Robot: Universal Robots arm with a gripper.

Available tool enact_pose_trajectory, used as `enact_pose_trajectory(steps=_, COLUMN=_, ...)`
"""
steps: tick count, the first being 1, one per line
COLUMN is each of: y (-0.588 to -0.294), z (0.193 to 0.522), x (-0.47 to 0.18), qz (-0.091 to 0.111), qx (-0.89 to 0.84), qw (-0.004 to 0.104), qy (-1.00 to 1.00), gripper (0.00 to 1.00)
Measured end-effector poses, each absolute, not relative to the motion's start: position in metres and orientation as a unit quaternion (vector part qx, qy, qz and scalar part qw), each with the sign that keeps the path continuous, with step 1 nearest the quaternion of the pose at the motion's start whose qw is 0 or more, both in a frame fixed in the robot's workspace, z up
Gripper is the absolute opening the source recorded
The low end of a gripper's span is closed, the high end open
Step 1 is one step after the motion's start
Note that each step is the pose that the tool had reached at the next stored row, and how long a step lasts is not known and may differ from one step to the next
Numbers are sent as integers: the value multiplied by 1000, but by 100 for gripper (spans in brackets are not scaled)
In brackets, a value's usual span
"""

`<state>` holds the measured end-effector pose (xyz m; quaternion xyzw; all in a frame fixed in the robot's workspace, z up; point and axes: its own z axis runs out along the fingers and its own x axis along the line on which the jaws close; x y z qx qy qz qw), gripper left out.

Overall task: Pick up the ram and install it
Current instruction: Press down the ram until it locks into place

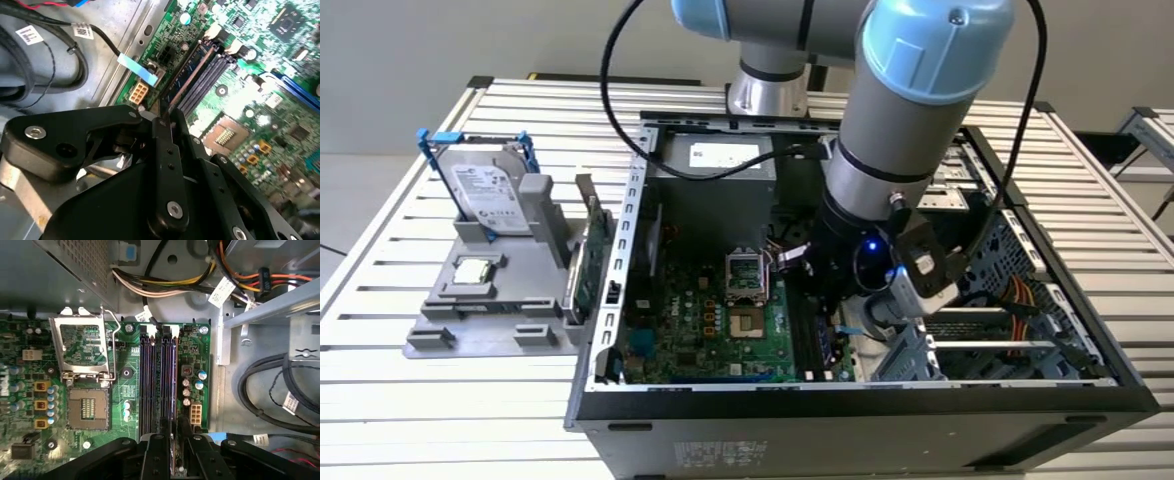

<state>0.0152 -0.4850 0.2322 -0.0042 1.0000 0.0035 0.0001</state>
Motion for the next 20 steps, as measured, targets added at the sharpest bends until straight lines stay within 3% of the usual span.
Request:
enact_pose_trajectory(steps=7, y=-485, z=242, x=15, qz=4, qx=-4, qw=-1, qy=1000, gripper=100)
enact_pose_trajectory(steps=8, y=-485, z=242, x=15, qz=4, qx=-4, qw=-1, qy=1000, gripper=0)
enact_pose_trajectory(steps=20, y=-485, z=242, x=15, qz=3, qx=-4, qw=-1, qy=1000, gripper=0)
